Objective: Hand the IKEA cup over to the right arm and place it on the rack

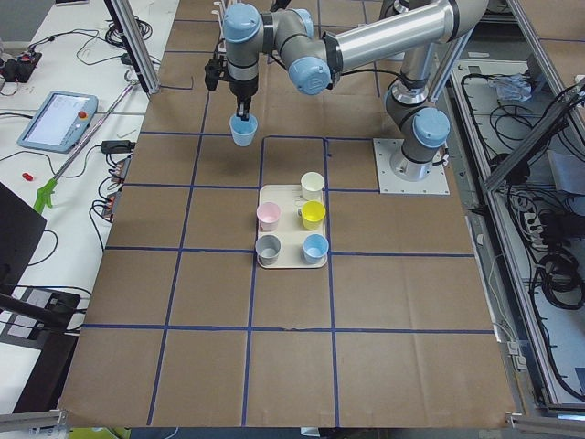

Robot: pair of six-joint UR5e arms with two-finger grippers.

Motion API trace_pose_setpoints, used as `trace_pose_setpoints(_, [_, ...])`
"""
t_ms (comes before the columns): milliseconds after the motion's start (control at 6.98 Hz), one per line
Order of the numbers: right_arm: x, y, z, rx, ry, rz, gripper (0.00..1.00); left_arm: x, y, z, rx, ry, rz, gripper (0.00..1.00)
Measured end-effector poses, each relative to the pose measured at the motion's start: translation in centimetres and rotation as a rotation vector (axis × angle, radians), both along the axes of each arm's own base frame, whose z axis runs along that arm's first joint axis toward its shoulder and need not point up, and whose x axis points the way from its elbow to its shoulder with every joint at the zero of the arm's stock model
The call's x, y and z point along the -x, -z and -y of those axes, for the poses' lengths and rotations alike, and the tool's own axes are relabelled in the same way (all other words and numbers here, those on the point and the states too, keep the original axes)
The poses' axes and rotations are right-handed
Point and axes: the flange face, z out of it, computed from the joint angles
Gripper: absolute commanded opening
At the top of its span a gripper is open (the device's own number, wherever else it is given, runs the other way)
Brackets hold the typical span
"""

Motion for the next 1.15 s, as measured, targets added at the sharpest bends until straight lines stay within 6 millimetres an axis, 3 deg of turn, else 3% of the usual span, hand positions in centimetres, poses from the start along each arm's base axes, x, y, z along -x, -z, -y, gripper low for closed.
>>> trace_pose_setpoints(573, [-0.6,0.6,0.3,0.098,0.038,0.155,1.0,4.3,-0.8,1.4,0.33,0.112,-0.368,0.0])
trace_pose_setpoints(1147, [-2.3,2.4,0.5,0.005,0.099,0.285,1.0,9.8,3.6,-0.2,0.651,0.326,-0.585,0.0])
